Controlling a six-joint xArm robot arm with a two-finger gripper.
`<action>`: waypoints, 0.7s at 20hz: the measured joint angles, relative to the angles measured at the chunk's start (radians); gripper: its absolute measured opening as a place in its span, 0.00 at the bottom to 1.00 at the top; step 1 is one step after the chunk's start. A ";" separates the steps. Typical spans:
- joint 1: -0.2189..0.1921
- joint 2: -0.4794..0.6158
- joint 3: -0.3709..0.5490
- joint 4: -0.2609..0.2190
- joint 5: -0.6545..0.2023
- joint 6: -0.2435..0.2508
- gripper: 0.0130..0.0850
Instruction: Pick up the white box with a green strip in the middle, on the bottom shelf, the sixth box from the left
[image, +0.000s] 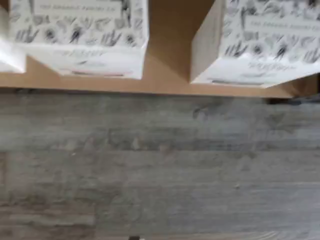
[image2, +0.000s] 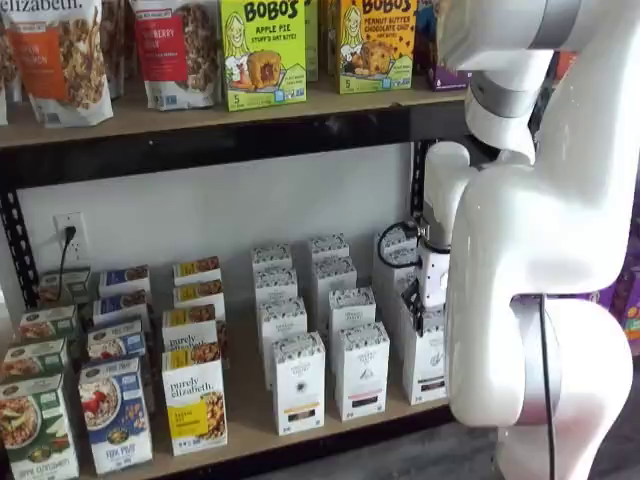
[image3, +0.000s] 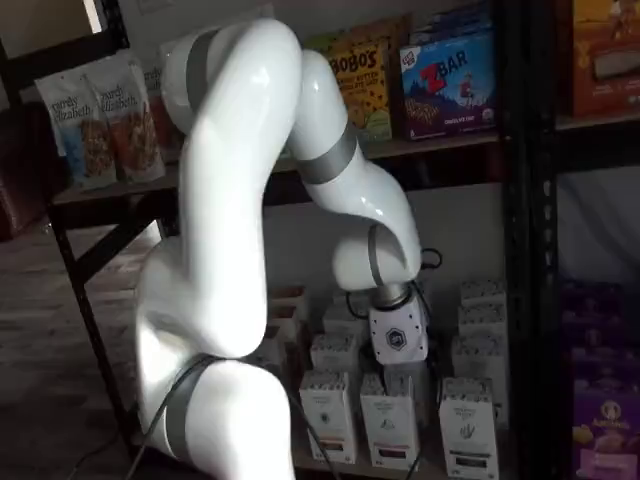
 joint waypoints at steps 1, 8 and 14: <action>-0.004 0.025 -0.025 -0.015 0.005 0.009 1.00; -0.035 0.176 -0.163 0.048 -0.018 -0.078 1.00; -0.053 0.285 -0.273 0.146 -0.031 -0.187 1.00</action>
